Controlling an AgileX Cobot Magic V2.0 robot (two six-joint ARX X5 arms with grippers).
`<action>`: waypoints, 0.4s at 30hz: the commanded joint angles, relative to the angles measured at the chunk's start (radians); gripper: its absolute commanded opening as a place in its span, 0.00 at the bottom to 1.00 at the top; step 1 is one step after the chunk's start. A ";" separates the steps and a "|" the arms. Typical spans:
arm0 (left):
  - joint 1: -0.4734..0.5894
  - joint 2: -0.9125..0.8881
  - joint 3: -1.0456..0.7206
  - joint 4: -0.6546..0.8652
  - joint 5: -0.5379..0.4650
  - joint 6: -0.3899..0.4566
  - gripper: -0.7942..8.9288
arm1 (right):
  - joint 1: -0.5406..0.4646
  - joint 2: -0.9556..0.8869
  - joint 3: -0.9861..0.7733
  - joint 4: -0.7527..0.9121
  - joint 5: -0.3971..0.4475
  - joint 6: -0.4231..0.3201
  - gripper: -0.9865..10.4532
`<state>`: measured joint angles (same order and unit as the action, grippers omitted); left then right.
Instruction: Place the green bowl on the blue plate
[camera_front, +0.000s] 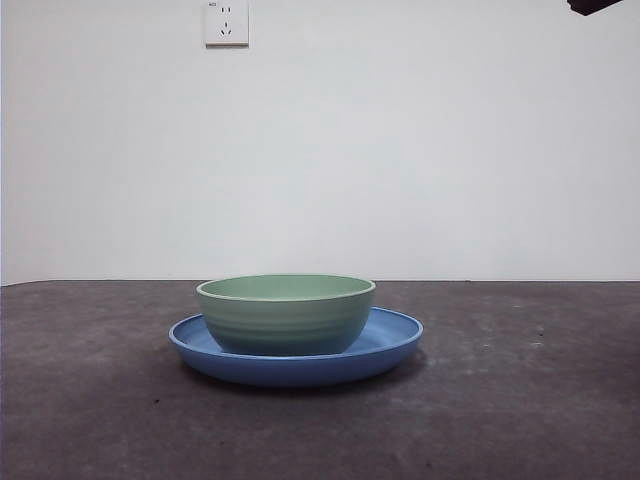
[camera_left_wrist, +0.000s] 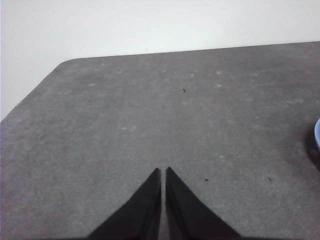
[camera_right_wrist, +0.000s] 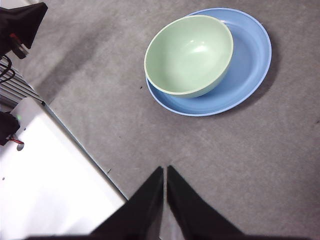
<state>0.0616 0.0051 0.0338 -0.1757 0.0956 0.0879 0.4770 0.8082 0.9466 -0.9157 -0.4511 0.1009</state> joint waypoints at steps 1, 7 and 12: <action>0.002 -0.002 -0.023 0.004 -0.003 -0.002 0.10 | 0.005 0.007 0.017 0.006 0.000 -0.010 0.09; 0.002 -0.002 -0.022 -0.008 -0.004 -0.002 0.10 | 0.005 0.007 0.017 0.006 -0.001 -0.010 0.09; 0.002 -0.002 -0.022 -0.009 -0.004 -0.002 0.10 | 0.005 0.007 0.017 0.006 0.000 -0.010 0.09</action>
<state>0.0616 0.0051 0.0326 -0.1761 0.0925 0.0879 0.4770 0.8082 0.9462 -0.9157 -0.4507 0.1009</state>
